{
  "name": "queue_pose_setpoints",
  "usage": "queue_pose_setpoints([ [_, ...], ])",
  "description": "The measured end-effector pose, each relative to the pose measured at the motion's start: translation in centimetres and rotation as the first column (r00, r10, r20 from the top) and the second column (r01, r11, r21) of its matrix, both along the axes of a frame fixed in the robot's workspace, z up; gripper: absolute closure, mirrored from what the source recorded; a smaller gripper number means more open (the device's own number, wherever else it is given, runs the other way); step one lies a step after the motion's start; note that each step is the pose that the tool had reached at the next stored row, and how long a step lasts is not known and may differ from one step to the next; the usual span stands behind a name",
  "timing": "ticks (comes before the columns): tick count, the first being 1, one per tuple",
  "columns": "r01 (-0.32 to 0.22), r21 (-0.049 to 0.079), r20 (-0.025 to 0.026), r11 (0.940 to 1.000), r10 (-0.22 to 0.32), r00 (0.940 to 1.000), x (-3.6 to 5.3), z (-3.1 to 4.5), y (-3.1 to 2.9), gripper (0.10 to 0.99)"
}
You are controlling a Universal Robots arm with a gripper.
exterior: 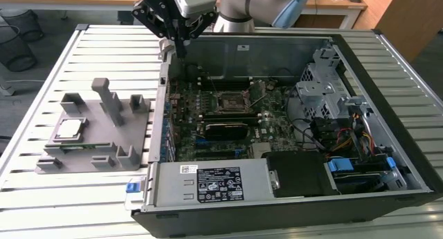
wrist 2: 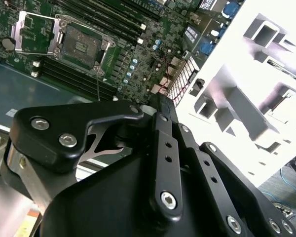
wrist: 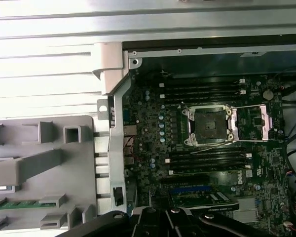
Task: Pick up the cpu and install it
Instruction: 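Reach for the cpu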
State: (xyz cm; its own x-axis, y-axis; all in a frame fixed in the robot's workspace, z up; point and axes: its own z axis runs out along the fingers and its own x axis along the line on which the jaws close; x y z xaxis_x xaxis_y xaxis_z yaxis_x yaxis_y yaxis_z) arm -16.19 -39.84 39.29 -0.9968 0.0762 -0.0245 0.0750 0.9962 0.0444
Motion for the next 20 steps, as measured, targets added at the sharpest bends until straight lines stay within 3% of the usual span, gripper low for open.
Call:
queue_pose_setpoints([
  [20, 0.000, 0.000, 0.0000, 1.0000, 0.000, 1.0000, -2.79, -0.09, 0.05, 0.980],
])
